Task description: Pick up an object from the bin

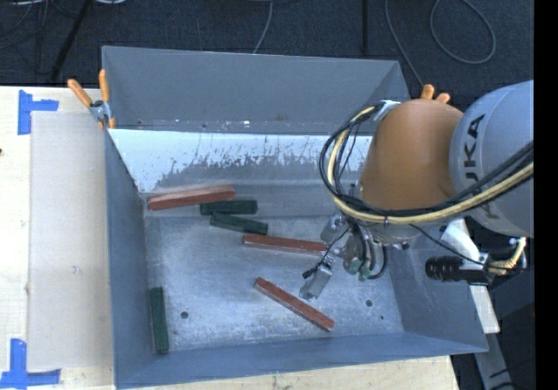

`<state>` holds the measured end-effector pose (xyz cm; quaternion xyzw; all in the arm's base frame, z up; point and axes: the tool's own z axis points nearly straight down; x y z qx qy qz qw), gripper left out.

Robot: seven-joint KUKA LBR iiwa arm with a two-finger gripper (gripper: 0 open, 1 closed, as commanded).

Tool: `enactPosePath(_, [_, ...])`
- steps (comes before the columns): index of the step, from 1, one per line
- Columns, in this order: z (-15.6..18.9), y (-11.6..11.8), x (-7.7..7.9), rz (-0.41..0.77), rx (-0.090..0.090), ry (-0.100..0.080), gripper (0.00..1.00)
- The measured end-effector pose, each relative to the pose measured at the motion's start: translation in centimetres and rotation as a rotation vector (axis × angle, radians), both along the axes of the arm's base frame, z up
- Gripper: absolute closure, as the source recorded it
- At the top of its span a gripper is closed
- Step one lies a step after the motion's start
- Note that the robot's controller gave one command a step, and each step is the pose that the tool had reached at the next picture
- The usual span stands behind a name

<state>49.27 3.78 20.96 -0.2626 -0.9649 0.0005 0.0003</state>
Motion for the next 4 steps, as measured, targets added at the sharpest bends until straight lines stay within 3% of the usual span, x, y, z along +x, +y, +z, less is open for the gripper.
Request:
enactPosePath(1, [-14.4, 0.6, -2.2, -0.206, -0.001, 0.010, 0.00])
enactPosePath(2, [-14.1, 0.6, -2.0, -0.208, 0.000, 0.003, 1.00])
enactPosePath(3, [0.0, 1.1, 0.3, -0.205, 0.002, -0.008, 1.00])
enactPosePath(4, [-0.4, 1.1, 0.1, -0.203, -0.001, 0.001, 0.00])
